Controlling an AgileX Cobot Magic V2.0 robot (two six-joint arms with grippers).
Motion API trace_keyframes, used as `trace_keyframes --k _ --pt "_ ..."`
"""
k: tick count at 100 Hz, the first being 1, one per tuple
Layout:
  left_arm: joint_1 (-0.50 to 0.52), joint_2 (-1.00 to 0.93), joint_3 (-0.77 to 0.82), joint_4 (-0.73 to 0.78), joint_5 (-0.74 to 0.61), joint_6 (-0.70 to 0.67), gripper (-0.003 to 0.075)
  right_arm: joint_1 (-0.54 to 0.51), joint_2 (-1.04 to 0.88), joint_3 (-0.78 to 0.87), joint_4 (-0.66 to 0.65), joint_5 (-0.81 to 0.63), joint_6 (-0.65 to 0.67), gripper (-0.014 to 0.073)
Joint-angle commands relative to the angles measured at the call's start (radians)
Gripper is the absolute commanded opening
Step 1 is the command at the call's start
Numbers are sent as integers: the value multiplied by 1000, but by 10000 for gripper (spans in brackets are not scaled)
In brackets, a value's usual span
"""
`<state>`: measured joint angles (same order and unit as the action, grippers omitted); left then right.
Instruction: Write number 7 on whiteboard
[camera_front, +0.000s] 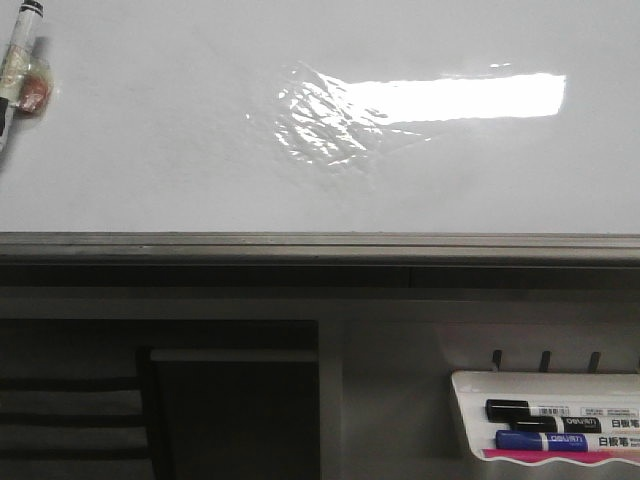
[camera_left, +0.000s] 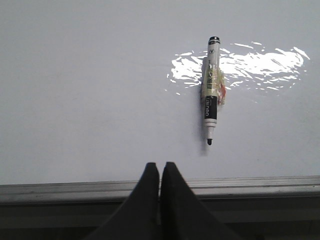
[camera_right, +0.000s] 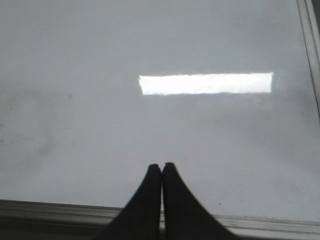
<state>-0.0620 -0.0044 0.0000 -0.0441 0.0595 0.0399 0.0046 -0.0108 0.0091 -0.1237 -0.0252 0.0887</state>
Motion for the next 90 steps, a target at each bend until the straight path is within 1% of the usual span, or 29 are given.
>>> trace_keyframes --k 1,36,48,62,69,82,90 --pt "4 -26 34 0 -76 -7 -20 -3 -20 30 -9 -85 -1 -71" --pt "4 -26 34 0 -87 -7 -20 -3 -20 30 -9 -85 -1 -71" --pt "4 -26 34 -45 -109 -7 -20 -3 -20 30 -9 -75 -1 -71" --pt "4 -26 10 -129 -130 -7 -20 -3 -20 10 24 -30 -1 -71" --pt "4 -26 -24 -129 -130 -7 -20 -3 -20 -21 55 19 -1 -71" --pt "4 -24 -107 -127 -130 -7 -20 -3 -4 -107 55 113 -1 -71" --pt "4 -2 -168 -127 -106 -7 -20 -3 24 -167 55 156 -1 -71"
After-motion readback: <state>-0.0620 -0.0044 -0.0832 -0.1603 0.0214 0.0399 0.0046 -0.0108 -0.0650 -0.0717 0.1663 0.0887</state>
